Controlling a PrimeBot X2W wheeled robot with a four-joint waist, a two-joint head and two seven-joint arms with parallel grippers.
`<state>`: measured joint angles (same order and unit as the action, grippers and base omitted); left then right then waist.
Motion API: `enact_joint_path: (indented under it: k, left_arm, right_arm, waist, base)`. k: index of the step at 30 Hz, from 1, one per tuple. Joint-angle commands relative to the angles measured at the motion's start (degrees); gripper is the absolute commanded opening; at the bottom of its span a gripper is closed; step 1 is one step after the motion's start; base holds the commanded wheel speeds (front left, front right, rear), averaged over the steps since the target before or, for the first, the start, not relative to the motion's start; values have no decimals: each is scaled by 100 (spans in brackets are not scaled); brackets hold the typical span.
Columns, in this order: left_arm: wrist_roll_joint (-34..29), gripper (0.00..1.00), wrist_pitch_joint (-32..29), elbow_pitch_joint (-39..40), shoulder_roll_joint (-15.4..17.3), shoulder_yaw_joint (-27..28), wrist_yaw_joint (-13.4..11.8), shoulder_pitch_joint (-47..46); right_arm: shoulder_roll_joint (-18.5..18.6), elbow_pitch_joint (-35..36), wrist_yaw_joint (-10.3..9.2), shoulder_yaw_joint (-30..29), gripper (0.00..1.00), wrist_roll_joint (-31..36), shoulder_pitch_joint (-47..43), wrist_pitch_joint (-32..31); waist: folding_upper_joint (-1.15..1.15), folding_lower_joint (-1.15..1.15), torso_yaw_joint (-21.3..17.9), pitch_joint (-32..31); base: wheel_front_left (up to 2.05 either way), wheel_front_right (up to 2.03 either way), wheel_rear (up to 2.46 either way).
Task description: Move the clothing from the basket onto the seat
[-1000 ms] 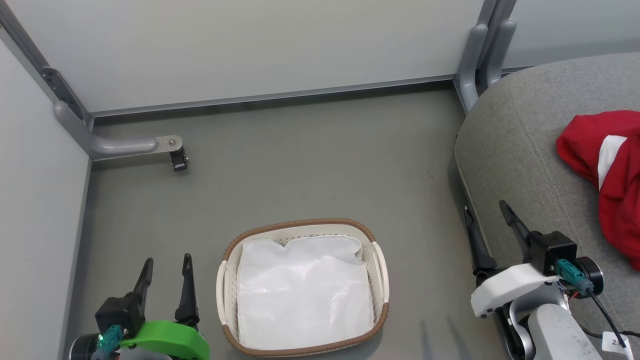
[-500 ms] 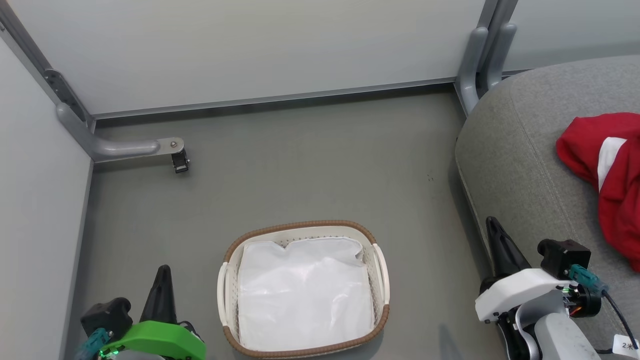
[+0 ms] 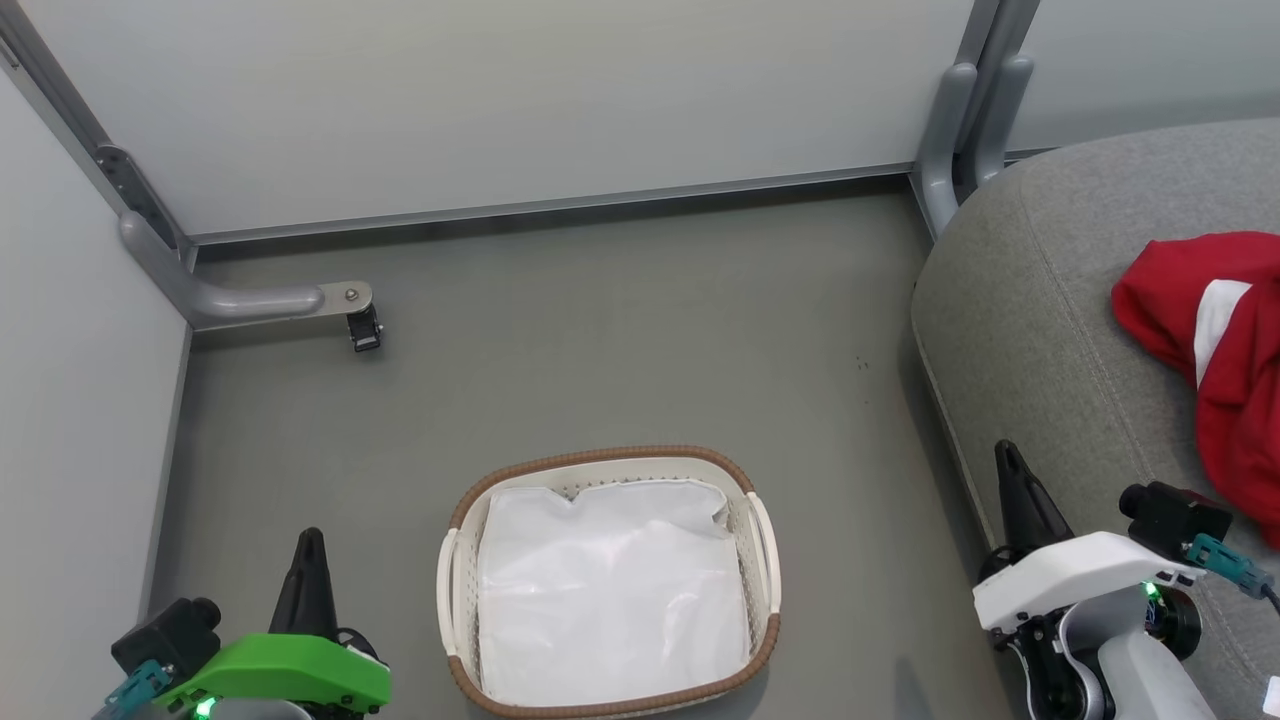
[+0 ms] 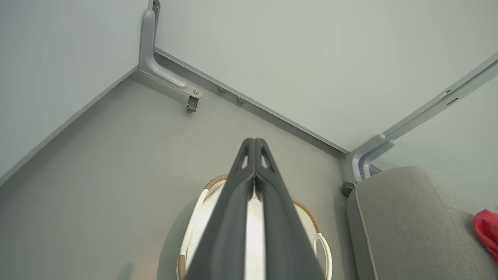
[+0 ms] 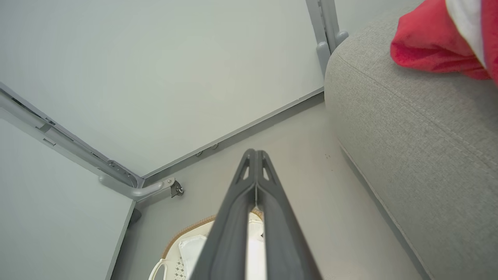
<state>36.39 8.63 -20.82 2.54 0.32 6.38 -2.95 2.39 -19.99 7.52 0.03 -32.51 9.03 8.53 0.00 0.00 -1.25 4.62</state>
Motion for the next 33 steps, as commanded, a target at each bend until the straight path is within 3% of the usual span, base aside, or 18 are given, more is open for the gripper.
enact_joint_path:
  k: [1,33]
  left_arm:
    - [221,0,-39,99,19,55,17,-119]
    - [2476,0,-661,356,32,296,67,-228]
  right_arm:
    - [27,117,0,-47,0,-224,30,-43]
    - [42,332,-2,-308,0,-2647,-105,-661]
  waist:
    - [0,0,2,-6]
    - [0,0,41,-145]
  base:
    - [0,0,0]
    - [0,0,0]
